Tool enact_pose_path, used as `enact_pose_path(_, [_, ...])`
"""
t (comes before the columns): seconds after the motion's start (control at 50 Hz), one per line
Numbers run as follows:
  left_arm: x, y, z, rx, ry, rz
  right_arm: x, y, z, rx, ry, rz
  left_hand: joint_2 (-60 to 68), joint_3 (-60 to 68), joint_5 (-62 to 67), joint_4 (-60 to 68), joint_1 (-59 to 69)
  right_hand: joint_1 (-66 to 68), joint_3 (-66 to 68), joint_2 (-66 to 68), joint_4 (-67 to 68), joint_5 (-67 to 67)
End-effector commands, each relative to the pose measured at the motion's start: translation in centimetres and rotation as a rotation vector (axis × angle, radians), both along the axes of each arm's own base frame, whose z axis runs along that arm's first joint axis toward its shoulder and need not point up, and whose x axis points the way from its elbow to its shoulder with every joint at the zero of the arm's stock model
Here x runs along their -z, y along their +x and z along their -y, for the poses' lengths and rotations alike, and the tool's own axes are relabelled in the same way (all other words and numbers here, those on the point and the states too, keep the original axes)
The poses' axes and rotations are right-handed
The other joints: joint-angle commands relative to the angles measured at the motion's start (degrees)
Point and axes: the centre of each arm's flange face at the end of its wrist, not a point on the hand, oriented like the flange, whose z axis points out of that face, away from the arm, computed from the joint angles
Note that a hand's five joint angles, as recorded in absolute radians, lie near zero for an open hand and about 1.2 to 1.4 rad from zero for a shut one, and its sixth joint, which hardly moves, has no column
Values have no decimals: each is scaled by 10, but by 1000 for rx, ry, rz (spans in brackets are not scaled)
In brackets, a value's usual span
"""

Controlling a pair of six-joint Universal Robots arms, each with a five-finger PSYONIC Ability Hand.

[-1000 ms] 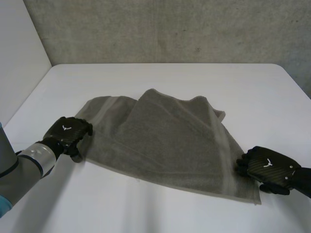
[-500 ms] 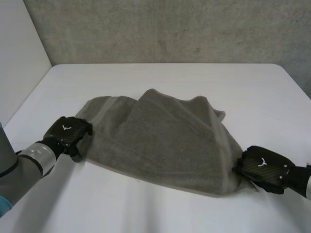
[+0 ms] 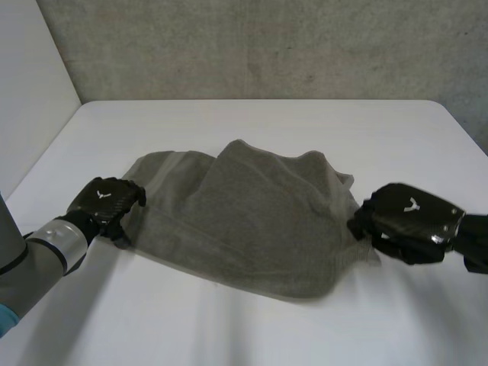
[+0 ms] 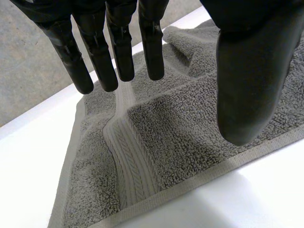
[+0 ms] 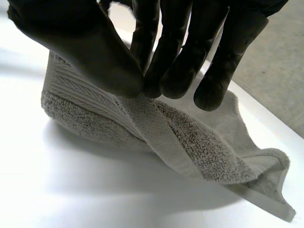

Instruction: Fold the towel.

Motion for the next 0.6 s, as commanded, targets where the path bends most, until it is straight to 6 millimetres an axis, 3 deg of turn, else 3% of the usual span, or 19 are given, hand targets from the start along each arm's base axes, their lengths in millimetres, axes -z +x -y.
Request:
enact_pose_path(0.02, [-1,1,0,-3,0,-3,6,-5,37,161,138,-43,-11,-16,-1,-14,-13,54,39,50,37,33])
enact_pose_path(0.08, [-2,1,0,-5,-2,-3,14,5,52,252,120,-105,-11,-16,-1,-14,-13,54,39,50,37,33])
enact_pose_path(0.24, [-1,1,-3,-2,3,-4,25,5,89,496,2,-162,-11,-16,-1,-14,-13,54,39,50,37,33])
enact_pose_path(0.42, [-2,1,-3,-4,-1,-5,39,27,89,612,-14,-250,-11,-16,-1,-14,-13,54,39,50,37,33])
enact_pose_path(0.54, [-2,1,-3,-1,0,-5,49,40,83,595,-14,-255,-11,-16,-1,-14,-13,51,36,48,35,30])
enact_pose_path(0.58, [-2,1,-3,-1,0,-5,51,42,82,594,-8,-256,-11,-16,-1,-14,-13,-227,-242,-230,-243,-248])
enact_pose_path(0.6, [-2,1,-3,-1,0,-5,51,42,82,594,-8,-257,-11,-16,-1,-14,-13,-228,-243,-232,-245,-249])
